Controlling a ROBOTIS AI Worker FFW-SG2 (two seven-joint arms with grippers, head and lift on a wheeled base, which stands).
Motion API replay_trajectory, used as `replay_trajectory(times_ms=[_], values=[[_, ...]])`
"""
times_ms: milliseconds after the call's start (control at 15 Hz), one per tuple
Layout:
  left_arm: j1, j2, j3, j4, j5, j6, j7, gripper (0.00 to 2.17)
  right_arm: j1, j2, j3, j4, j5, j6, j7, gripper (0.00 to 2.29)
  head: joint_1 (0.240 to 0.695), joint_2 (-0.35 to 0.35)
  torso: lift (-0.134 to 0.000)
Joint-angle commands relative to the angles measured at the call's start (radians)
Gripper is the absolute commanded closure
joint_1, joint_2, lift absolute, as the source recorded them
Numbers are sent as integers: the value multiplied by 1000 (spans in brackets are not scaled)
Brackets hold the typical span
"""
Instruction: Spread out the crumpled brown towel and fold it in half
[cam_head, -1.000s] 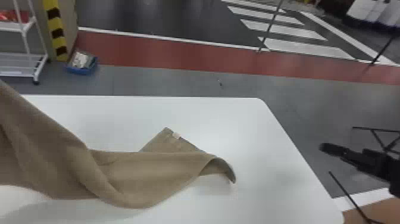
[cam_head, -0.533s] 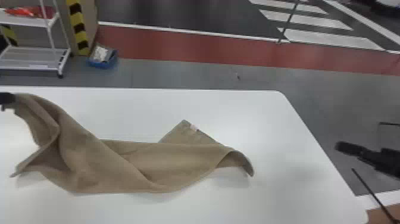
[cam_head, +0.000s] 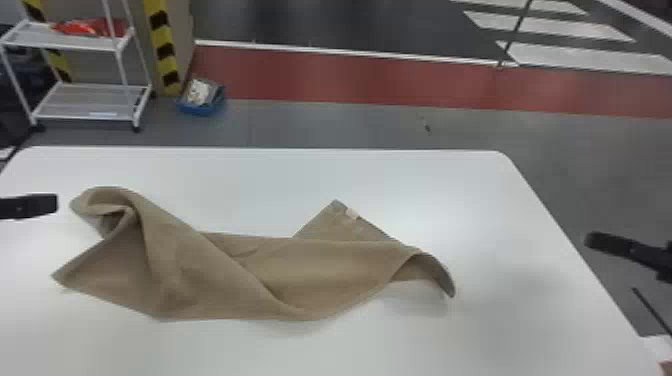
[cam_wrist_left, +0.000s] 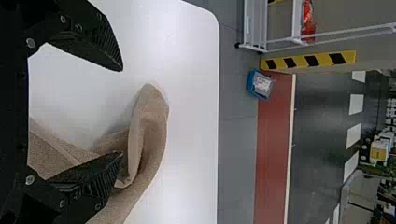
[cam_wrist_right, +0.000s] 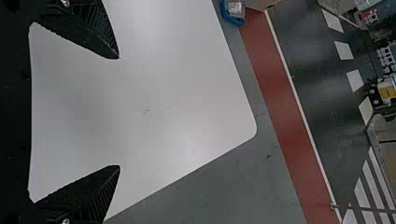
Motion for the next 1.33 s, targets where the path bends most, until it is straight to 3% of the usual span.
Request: replay_trajectory(times_ms=[0,67,133,333,733,1133,1267], values=[[114,-3,37,-104,-3,-104,-70,269,-5,2,12,19,0,-26,0,36,695,-147,-125],[159,-11,43,-142,0,-92,-107,269,-7,2,12,21,-2,-29,0,36,695,-147,-125],[197,-31,47,-159,-3,-95,-115,269,-7,2,12,21,-6,-35,0,36,695,-153,-125],[226,-48,43,-133,-6,-79,-138,272,-3,1,5,21,-23,-35,5,36,695,-173,-125],[193,-49,17,10,21,-132,-105,269,47,-1,-45,7,-55,-41,20,36,695,-196,-125],[159,-49,-5,133,28,-214,5,262,101,-4,-123,-33,-111,-41,37,36,695,-211,-125],[145,-48,-14,163,24,-221,10,269,112,-1,-143,-44,-121,-44,40,36,695,-211,-125]])
